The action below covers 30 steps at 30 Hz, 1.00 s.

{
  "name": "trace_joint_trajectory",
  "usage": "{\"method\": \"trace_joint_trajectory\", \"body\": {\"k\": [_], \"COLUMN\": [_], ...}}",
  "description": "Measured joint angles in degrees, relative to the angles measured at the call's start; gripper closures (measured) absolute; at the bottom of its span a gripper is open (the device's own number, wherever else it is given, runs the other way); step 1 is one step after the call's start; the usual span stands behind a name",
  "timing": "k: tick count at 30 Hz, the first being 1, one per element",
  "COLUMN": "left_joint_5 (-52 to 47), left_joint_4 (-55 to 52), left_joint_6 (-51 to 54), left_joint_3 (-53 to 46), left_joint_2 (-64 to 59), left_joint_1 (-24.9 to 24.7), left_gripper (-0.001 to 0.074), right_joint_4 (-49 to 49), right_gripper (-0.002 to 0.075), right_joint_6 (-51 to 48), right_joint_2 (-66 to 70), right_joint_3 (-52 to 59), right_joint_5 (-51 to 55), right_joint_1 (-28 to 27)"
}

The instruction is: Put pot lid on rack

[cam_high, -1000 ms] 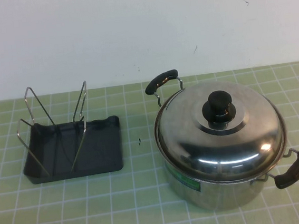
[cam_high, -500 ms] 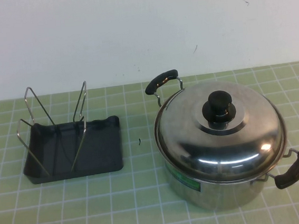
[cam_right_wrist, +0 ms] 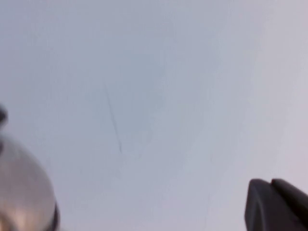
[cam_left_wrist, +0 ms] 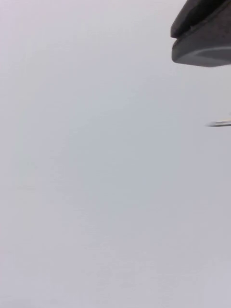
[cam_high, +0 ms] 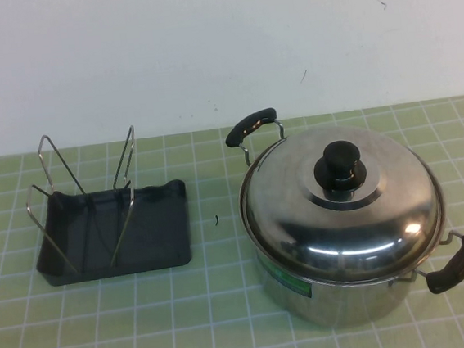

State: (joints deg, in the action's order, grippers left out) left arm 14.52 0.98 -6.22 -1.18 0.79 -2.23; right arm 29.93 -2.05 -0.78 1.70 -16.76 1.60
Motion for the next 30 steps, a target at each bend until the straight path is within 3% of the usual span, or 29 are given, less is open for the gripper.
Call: {"method": "trace_joint_trajectory", "body": {"k": [5, 9, 11, 14, 19, 22, 25, 30], "left_joint_5": [14.38, 20.95, 22.06, 13.99, -11.32, -16.04, -16.37, -14.2], "left_joint_4": [-0.08, 0.08, 1.15, 2.47, 2.85, 2.85, 3.3, 3.95], "left_joint_6": [-0.22, -0.42, -1.17, -5.11, -6.13, -6.03, -6.31, -7.67], "left_joint_3": [0.0, 0.0, 0.0, 1.73, 13.13, 18.28, 21.33, 21.94], "left_joint_2": [0.0, 0.0, 0.0, 0.1, -0.79, -4.05, -8.53, -14.35], "left_joint_1": [0.0, 0.0, 0.0, 0.0, 0.0, 0.0, 0.0, 0.0], "left_gripper": [0.0737, 0.0737, 0.0737, 0.0737, 0.0738, 0.0738, 0.0738, 0.0738], "right_joint_4": [-3.91, -14.86, -19.01, -21.36, -22.62, -26.03, -38.26, -78.09], "right_gripper": [0.0727, 0.0727, 0.0727, 0.0727, 0.0727, 0.0727, 0.0727, 0.0727], "right_joint_6": [0.52, 0.62, 0.5, -2.23, -7.4, -9.43, -21.89, -64.7], "right_joint_2": [0.0, 0.0, 0.0, 0.0, 5.37, 14.0, 24.5, 38.03], "right_joint_3": [0.0, 0.0, -1.56, -7.97, -21.87, -30.37, -35.51, -38.82], "right_joint_5": [-15.7, -16.53, -11.95, 2.35, 22.23, 33.41, 37.0, 33.6], "right_joint_1": [0.0, 0.0, 0.0, 0.0, 0.0, 0.0, 0.0, 3.15]}}
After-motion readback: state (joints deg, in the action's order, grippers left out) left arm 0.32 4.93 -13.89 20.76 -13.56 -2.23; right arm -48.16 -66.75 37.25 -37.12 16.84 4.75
